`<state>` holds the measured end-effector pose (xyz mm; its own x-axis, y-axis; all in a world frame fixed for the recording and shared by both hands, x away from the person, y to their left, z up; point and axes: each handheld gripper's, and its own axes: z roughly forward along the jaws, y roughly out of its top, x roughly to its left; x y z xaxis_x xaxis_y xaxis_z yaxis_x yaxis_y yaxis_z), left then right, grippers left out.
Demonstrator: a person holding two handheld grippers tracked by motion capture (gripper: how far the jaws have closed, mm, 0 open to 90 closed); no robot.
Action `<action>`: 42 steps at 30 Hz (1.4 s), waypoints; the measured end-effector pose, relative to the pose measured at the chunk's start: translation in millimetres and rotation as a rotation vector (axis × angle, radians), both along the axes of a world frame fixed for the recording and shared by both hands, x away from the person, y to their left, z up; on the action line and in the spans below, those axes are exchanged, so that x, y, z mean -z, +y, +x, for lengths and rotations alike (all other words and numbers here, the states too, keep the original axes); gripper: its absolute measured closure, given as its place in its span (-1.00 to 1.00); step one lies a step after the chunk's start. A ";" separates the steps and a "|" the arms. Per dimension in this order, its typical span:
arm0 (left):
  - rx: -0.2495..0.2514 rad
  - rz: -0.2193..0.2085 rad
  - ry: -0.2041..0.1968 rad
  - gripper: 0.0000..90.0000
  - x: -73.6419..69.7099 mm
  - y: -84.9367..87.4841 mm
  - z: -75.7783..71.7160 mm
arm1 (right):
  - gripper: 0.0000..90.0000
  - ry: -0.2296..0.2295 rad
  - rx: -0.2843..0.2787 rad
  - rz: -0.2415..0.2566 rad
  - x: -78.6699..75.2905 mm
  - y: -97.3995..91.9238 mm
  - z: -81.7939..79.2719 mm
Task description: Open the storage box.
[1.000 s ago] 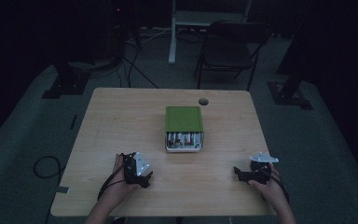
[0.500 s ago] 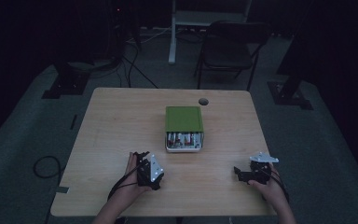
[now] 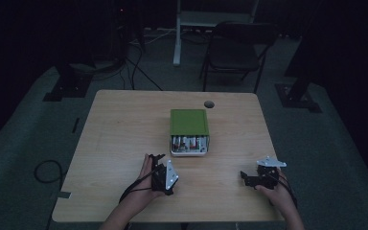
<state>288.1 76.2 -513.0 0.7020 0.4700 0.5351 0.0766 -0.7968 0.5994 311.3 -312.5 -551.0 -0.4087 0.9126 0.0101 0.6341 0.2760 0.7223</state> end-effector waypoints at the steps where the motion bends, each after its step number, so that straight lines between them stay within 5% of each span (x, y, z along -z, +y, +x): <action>1: 0.007 0.002 -0.005 -0.90 -0.4 -2.1 0.3 | -0.76 0.000 0.000 0.000 0.0 0.0 0.0; 15: 0.062 0.041 -0.052 -0.89 -2.0 -24.5 5.1 | -0.76 0.000 0.000 0.001 0.0 0.0 0.1; 24: 0.089 0.093 -0.120 -0.88 2.8 -40.7 6.9 | -0.76 0.000 -0.002 0.001 0.0 -0.1 0.5; 31: 0.114 0.085 -0.171 -0.85 6.1 -49.2 10.6 | -0.76 0.000 -0.005 0.002 0.0 0.1 1.4; 37: 0.123 0.148 -0.258 -0.54 8.6 -53.7 16.8 | -0.76 0.001 -0.005 0.002 -0.1 0.1 1.4; 42: 0.126 0.200 -0.282 -0.32 11.2 -56.2 19.0 | -0.76 0.000 -0.007 0.001 0.0 0.0 1.9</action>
